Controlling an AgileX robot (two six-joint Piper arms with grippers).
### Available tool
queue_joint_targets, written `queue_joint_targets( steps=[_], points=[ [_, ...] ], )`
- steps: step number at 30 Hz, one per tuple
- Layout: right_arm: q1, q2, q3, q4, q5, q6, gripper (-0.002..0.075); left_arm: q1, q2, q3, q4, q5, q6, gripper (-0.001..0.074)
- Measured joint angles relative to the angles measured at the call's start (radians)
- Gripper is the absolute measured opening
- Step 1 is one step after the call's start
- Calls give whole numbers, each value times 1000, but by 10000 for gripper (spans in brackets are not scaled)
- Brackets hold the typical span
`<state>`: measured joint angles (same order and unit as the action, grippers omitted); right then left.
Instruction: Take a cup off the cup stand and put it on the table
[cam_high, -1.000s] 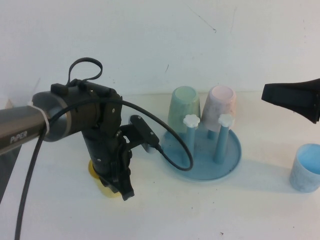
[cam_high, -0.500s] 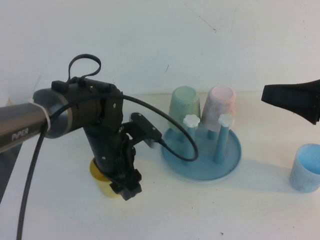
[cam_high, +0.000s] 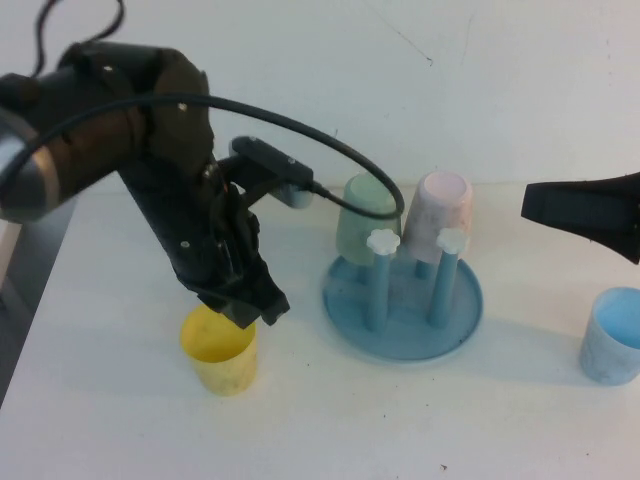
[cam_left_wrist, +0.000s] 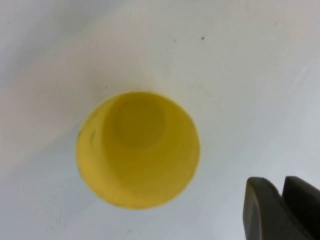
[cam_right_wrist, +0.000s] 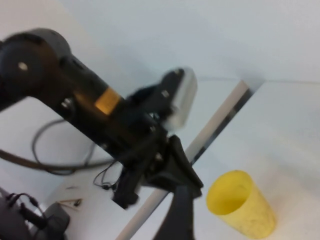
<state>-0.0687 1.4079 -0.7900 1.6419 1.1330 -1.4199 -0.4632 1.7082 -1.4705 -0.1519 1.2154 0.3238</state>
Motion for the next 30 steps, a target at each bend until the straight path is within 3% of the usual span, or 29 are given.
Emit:
queue_joint_targets(
  steps=[3, 7, 13, 16, 25, 30],
  points=[
    [0, 0, 0, -2, 28, 0, 627, 0, -97, 2, -60, 4, -8, 23],
    [0, 0, 0, -2, 32, -3, 508, 0, -248, 66, -160, -79, -8, 5],
    [0, 0, 0, 9, 33, -3, 135, 0, -546, 357, -257, -334, -12, 1],
    [0, 0, 0, 25, 33, -27, 40, 0, -686, 514, -267, -442, -36, 0],
    [0, -69, 9, 29, 14, -202, 1, 0, -1150, 969, -247, -681, -280, -1],
    [0, -210, 8, 29, -98, -276, -1, 19, -1373, 1109, -18, -748, -543, -1]
  ],
)
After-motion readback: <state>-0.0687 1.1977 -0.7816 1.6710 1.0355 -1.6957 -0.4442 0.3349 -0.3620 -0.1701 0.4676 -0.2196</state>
